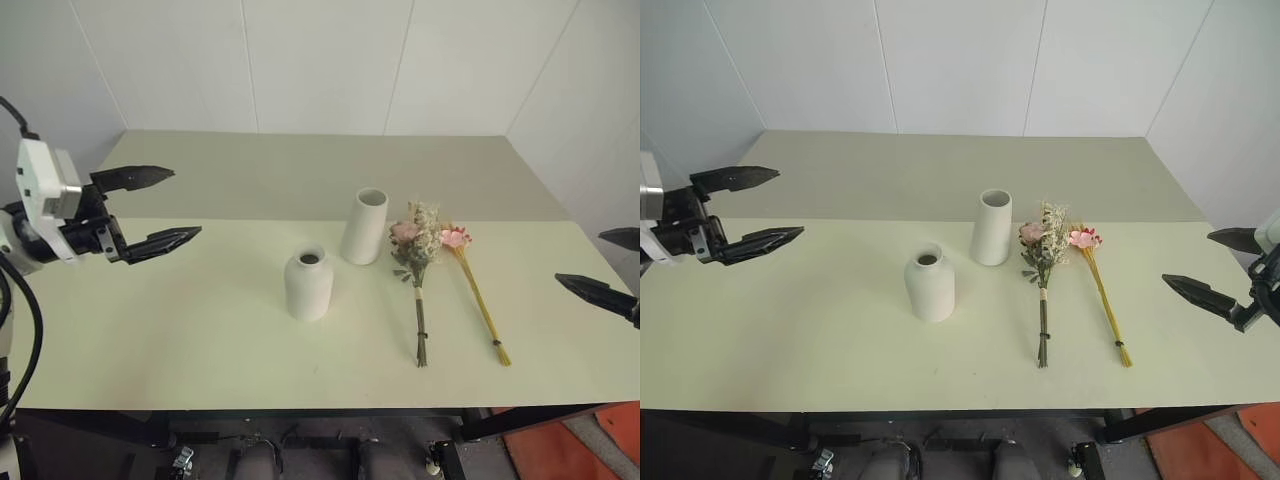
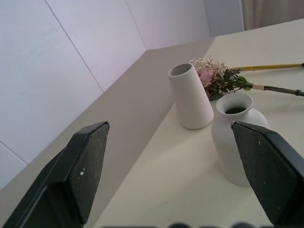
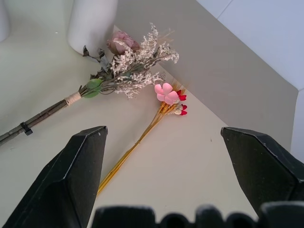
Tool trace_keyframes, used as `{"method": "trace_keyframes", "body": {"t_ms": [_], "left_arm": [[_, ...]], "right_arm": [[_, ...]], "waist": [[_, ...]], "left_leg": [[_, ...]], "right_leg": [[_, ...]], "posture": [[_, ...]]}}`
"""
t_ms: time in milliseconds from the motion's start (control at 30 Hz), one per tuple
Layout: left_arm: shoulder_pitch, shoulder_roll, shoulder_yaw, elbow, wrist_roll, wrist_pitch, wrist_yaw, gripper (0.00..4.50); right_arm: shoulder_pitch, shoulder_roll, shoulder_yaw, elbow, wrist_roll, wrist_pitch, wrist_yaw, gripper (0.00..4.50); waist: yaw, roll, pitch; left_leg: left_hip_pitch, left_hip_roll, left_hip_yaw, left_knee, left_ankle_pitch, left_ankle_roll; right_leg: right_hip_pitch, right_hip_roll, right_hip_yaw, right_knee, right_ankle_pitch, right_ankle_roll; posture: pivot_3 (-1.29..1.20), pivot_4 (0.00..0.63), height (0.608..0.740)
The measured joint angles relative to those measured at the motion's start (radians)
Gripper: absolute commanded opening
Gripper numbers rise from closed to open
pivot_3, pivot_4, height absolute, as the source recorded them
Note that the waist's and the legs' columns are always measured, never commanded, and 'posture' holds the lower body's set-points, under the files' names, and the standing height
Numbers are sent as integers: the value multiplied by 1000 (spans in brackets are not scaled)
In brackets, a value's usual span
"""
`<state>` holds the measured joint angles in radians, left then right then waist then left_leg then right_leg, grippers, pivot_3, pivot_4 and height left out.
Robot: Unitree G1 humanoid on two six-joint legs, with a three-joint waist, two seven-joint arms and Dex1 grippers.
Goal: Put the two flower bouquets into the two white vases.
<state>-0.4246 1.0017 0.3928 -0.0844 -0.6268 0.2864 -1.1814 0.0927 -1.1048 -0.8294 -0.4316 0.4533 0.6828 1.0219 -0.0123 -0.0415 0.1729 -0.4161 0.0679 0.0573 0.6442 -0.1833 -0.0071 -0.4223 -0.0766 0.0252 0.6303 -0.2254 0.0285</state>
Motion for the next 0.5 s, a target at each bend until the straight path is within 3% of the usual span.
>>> {"method": "trace_keyframes", "body": {"t_ms": [333, 500], "left_arm": [[0, 0, 0, 1, 4, -1, 1, 4480], [-35, -17, -49, 2, 26, -13, -2, 4480]], "right_arm": [[-1, -14, 12, 0, -1, 40, -6, 4500], [-85, -68, 185, 69, -23, 97, -76, 4500]], "waist": [[0, 0, 0], [-1, 0, 0]], "left_leg": [[0, 0, 0, 0, 0, 0], [1, 0, 1, 0, 0, 0]], "right_leg": [[0, 0, 0, 0, 0, 0], [0, 0, 1, 0, -1, -2]], "posture": [[0, 150, 740], [0, 150, 740]]}}
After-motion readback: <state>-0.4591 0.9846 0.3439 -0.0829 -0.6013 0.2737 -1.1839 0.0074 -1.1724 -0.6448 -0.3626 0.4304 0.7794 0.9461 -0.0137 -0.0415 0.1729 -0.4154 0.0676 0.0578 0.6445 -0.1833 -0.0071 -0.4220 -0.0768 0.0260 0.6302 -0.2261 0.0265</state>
